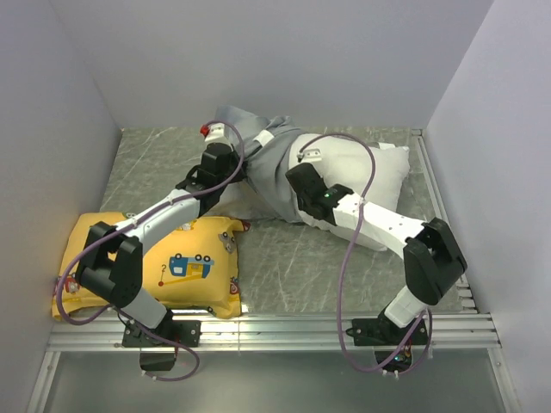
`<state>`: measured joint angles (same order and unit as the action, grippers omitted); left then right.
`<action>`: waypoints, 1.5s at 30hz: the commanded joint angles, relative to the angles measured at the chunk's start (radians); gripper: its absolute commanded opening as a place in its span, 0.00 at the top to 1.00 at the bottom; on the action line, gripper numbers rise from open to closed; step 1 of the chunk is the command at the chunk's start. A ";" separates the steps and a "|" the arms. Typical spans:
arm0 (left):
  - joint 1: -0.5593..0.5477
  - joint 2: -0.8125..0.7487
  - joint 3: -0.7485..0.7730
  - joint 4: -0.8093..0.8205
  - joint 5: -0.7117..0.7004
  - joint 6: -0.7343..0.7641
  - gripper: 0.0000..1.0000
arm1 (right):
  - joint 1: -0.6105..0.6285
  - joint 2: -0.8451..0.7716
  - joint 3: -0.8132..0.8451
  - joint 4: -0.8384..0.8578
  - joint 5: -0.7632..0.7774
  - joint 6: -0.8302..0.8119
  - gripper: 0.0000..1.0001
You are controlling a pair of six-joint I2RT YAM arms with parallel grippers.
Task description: Remove the pillowcase from the pillow
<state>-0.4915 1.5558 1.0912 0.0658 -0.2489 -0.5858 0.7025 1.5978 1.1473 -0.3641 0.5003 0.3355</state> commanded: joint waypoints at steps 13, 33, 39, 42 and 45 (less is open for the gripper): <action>-0.220 -0.286 0.078 -0.021 -0.116 0.121 0.20 | -0.063 -0.131 0.462 -0.297 -0.120 0.036 1.00; -0.337 -0.128 -0.065 -0.061 -0.458 -0.028 0.83 | -0.107 -0.243 0.447 -0.315 -0.124 0.046 1.00; 0.000 -0.197 -0.185 -0.024 -0.368 -0.106 1.00 | -0.192 -0.309 0.387 -0.311 -0.149 0.054 1.00; 0.117 -0.197 -0.237 0.023 -0.258 -0.140 1.00 | -0.245 -0.344 0.339 -0.288 -0.183 0.056 1.00; 0.117 -0.188 -0.243 0.071 -0.159 -0.125 1.00 | -0.271 -0.335 0.324 -0.277 -0.195 0.053 1.00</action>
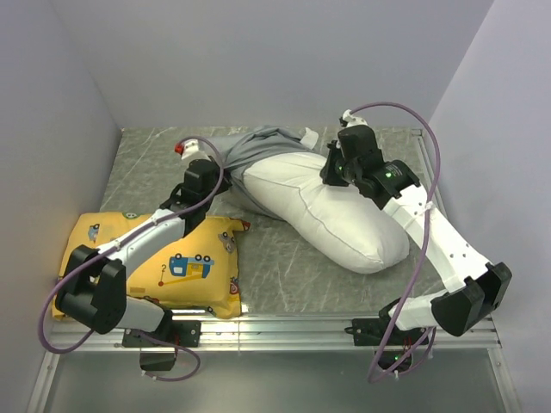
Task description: Remove the pillowcase from the pillow
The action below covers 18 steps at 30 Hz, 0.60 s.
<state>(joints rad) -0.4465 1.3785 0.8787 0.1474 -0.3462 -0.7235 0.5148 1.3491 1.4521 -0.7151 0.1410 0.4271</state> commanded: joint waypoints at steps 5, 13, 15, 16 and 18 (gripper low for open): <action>-0.127 -0.081 0.025 -0.038 -0.183 0.116 1.00 | -0.101 0.024 0.091 0.080 0.144 -0.057 1.00; -0.339 -0.311 0.216 -0.182 -0.298 0.308 0.99 | -0.101 -0.027 0.200 0.034 0.105 -0.059 0.97; -0.366 -0.308 0.284 -0.230 -0.266 0.341 1.00 | -0.104 -0.036 0.211 0.029 0.114 -0.070 0.91; -0.366 -0.277 0.358 -0.289 -0.246 0.342 1.00 | -0.102 -0.015 0.220 0.029 0.120 -0.077 0.89; -0.365 -0.239 0.410 -0.304 -0.225 0.363 0.99 | -0.110 0.031 0.244 0.020 0.115 -0.082 0.87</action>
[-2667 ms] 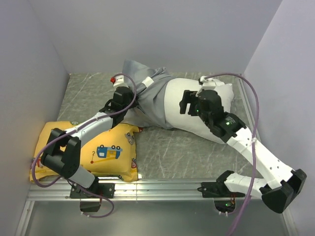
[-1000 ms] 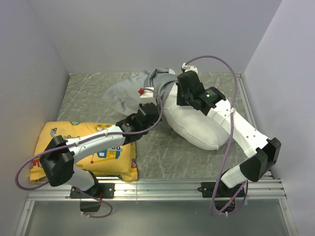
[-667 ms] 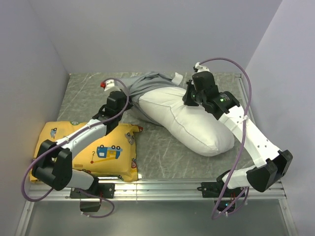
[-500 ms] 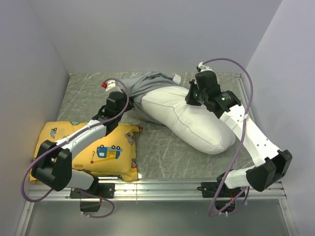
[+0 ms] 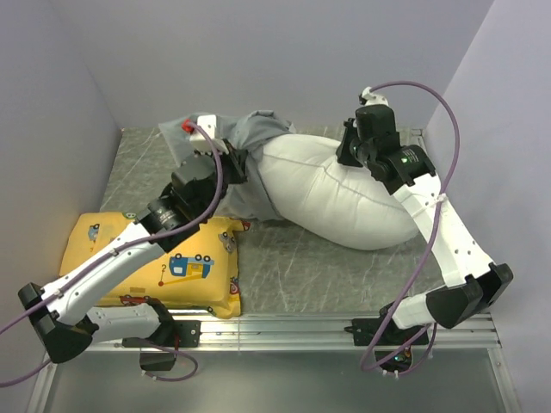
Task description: Remove the pillowcase from the pillow
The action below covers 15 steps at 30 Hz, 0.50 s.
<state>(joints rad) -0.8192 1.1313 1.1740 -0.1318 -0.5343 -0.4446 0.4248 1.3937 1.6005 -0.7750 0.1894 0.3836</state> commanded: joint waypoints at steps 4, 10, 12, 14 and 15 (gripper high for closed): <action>0.015 0.183 0.255 -0.075 0.002 0.110 0.98 | -0.026 0.161 0.085 0.117 -0.011 -0.046 0.72; 0.129 0.381 0.279 -0.080 0.189 0.055 1.00 | -0.026 0.231 0.067 0.148 -0.019 -0.035 0.35; 0.144 0.409 0.239 -0.037 0.209 0.050 1.00 | -0.024 0.188 0.067 0.157 -0.007 -0.035 0.33; 0.169 0.450 0.222 -0.019 0.237 0.037 0.99 | -0.021 0.148 0.076 0.158 0.027 -0.040 0.29; 0.176 0.479 0.211 -0.006 0.250 0.032 0.99 | -0.020 0.105 0.079 0.161 0.039 -0.046 0.28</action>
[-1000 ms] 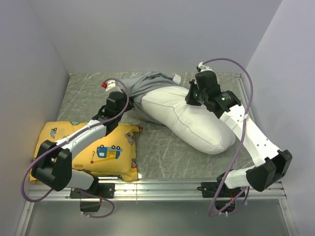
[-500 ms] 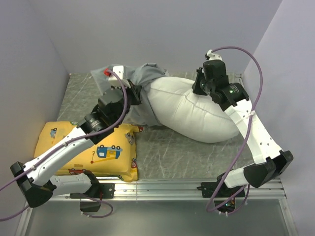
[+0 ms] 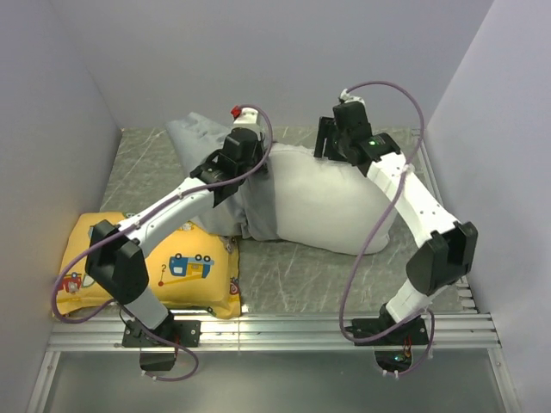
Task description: Remove the pillowcase from the pillow
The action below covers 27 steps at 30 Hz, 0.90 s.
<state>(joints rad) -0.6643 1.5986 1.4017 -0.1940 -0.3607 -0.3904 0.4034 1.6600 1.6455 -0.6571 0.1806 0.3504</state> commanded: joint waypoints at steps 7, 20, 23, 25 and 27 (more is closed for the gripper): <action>0.066 0.103 -0.015 0.094 0.146 -0.062 0.92 | 0.064 -0.373 -0.035 0.112 0.154 -0.047 0.17; 0.069 0.185 0.098 0.087 0.183 -0.056 0.87 | 0.284 -0.289 -0.535 0.327 0.105 0.048 0.11; 0.069 0.210 0.131 0.076 0.196 -0.056 0.88 | 0.291 -0.171 -0.520 0.333 0.128 0.073 0.11; 0.069 0.212 0.148 0.068 0.209 -0.053 0.86 | 0.285 -0.099 -0.504 0.338 0.157 0.090 0.13; 0.068 0.187 0.151 0.068 0.206 -0.045 0.79 | 0.267 -0.048 -0.492 0.327 0.165 0.110 0.28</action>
<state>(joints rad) -0.5850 1.8011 1.5173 -0.0589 -0.2066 -0.4389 0.6758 1.5196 1.1545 -0.3016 0.3679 0.3843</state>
